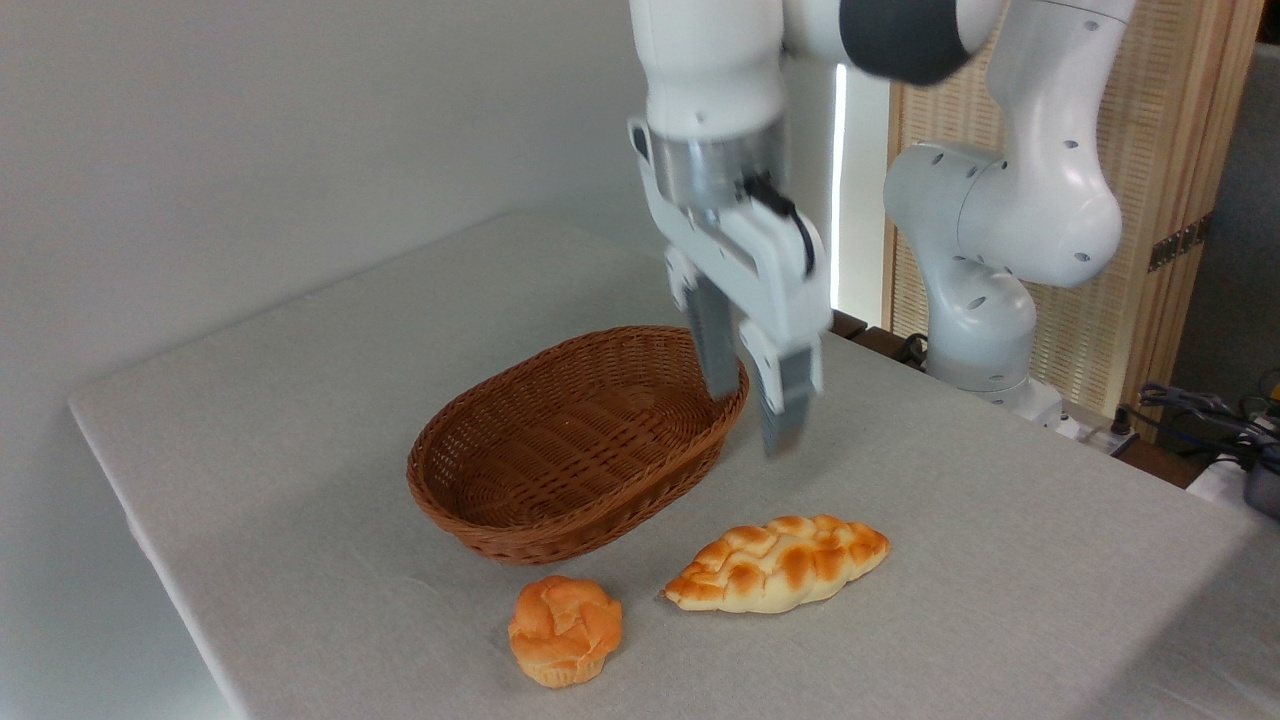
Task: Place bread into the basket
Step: 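Move the open gripper down over the long golden croissant bread, then close the gripper on the middle of the croissant bread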
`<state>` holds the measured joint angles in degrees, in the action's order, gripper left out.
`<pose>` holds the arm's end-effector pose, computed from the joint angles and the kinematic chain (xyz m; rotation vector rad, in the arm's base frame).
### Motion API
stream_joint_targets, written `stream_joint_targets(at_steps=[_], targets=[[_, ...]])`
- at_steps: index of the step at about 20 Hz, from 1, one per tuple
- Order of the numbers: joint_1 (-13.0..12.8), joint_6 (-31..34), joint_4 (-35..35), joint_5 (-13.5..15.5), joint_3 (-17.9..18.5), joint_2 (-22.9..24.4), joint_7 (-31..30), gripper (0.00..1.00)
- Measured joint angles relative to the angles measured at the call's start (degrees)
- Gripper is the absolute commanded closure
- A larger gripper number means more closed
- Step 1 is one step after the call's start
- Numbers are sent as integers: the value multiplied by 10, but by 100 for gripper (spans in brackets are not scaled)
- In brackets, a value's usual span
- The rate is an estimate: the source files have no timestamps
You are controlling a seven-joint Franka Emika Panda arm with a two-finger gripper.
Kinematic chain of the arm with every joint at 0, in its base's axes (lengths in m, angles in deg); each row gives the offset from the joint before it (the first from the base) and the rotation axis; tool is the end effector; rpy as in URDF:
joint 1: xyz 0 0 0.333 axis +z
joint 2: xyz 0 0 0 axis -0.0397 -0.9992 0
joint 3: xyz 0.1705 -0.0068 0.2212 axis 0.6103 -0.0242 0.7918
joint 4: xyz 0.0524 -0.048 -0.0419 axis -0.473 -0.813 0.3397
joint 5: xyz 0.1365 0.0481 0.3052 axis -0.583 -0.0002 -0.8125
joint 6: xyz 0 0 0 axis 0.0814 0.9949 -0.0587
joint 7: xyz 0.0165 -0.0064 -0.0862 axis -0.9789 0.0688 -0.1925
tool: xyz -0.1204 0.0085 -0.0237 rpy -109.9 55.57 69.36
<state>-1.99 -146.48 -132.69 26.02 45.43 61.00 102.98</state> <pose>0.3788 0.0608 0.4734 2.6512 -1.5767 -0.0765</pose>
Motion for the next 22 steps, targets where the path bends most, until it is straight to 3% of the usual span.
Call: stream_joint_targets(at_steps=[5, 11, 12, 14, 15, 16, 18, 20, 22], targets=[[12, -108, -63, -8, 18, -30, 24, 0], [11, -139, -74, -19, 22, -61, 29, 2], [11, -140, -74, -20, 22, -64, 29, 13], [11, -140, -74, -20, 22, -66, 29, 14], [11, -140, -74, -20, 22, -66, 29, 29], [11, -140, -74, -20, 22, -67, 29, 33], [11, -140, -74, -20, 22, -67, 29, 53], [11, -140, -73, -20, 23, -67, 29, 77], [11, -140, -73, -20, 23, -67, 29, 81]])
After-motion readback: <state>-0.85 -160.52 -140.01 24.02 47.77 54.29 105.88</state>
